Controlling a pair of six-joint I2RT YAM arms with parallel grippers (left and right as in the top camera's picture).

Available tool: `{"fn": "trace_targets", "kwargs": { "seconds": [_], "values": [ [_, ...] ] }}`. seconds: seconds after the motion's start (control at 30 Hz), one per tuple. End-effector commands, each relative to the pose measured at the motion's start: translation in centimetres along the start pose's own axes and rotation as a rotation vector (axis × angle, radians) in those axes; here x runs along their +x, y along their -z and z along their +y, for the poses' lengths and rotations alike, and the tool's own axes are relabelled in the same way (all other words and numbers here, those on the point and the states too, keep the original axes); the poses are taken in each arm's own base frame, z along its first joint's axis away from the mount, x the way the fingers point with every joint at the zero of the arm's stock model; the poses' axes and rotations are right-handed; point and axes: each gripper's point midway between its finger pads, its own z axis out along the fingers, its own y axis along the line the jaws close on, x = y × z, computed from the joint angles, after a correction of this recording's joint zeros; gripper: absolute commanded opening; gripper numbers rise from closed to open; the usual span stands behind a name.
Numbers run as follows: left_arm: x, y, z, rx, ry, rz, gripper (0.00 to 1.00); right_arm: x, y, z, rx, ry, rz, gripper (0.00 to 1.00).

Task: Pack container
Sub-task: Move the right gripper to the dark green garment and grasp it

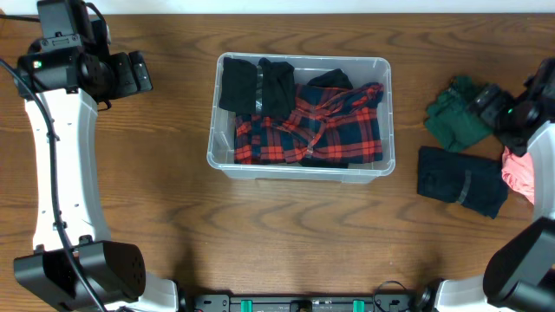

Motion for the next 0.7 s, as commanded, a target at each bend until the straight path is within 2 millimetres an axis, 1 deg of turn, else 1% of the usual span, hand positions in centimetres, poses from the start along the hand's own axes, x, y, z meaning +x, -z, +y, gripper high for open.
{"fn": "trace_targets", "kwargs": {
  "seconds": [0.0, 0.03, 0.2, 0.53, 0.67],
  "values": [
    [-0.3, 0.5, 0.1, -0.002, 0.005, -0.014, 0.98, 1.4, -2.4, -1.4, 0.019, -0.037, 0.028, 0.99],
    [-0.3, 0.5, 0.1, -0.002, 0.005, -0.014, 0.98, 1.6, -3.1, -1.7, 0.019, -0.039, 0.026, 0.99],
    [-0.3, 0.5, 0.1, -0.002, 0.005, -0.014, 0.98, 2.1, -5.6, -2.3, 0.006, -0.028, -0.005, 0.99],
    [-0.3, 0.5, 0.1, -0.002, 0.005, -0.014, 0.98, 2.5, -8.5, -2.7, -0.019, -0.022, -0.061, 0.97],
    [-0.3, 0.5, 0.1, -0.002, 0.005, -0.014, 0.98, 3.3, -10.6, -3.3, -0.006, -0.026, -0.032, 0.95]
  ]
}}
